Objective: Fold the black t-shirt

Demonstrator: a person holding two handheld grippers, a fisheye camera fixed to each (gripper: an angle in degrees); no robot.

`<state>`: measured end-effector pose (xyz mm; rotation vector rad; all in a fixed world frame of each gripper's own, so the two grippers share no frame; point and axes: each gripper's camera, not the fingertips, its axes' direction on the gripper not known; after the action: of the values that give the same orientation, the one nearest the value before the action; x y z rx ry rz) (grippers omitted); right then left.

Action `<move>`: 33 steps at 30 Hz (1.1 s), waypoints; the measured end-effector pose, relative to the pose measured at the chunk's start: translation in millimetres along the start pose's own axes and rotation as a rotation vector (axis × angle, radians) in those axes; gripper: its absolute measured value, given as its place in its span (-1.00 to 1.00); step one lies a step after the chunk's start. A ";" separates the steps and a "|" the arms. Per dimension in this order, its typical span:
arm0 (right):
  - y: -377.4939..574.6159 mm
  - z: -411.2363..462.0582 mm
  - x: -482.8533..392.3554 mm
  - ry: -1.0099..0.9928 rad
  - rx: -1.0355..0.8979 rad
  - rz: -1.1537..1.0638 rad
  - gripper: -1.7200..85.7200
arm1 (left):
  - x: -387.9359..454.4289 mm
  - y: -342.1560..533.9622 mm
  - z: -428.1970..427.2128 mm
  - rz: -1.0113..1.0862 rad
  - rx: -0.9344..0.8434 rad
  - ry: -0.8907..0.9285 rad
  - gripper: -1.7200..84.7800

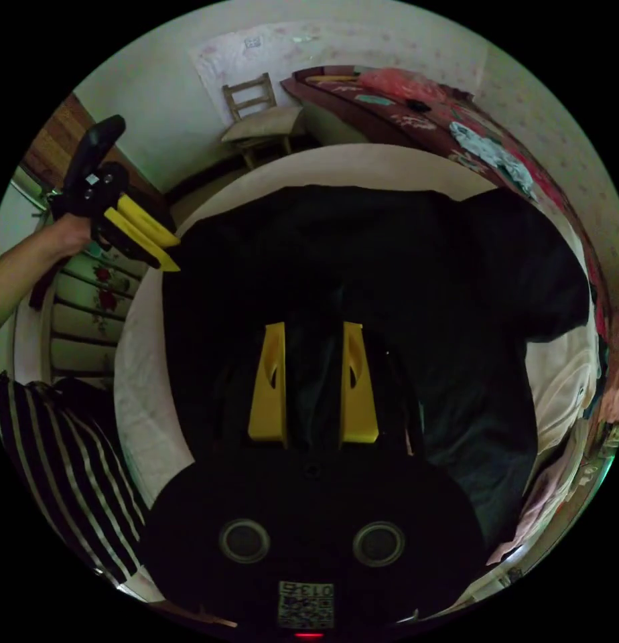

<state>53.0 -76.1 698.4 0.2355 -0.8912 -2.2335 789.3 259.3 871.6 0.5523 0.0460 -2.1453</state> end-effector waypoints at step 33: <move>145.7 -39.9 -12.8 0.079 0.080 0.448 -0.95 | -18.2 -4.5 -8.7 -0.022 -0.070 0.050 -0.97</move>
<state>158.5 -163.0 763.8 0.1426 -0.8915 -1.7662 798.1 277.9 870.4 0.5668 0.1553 -2.1419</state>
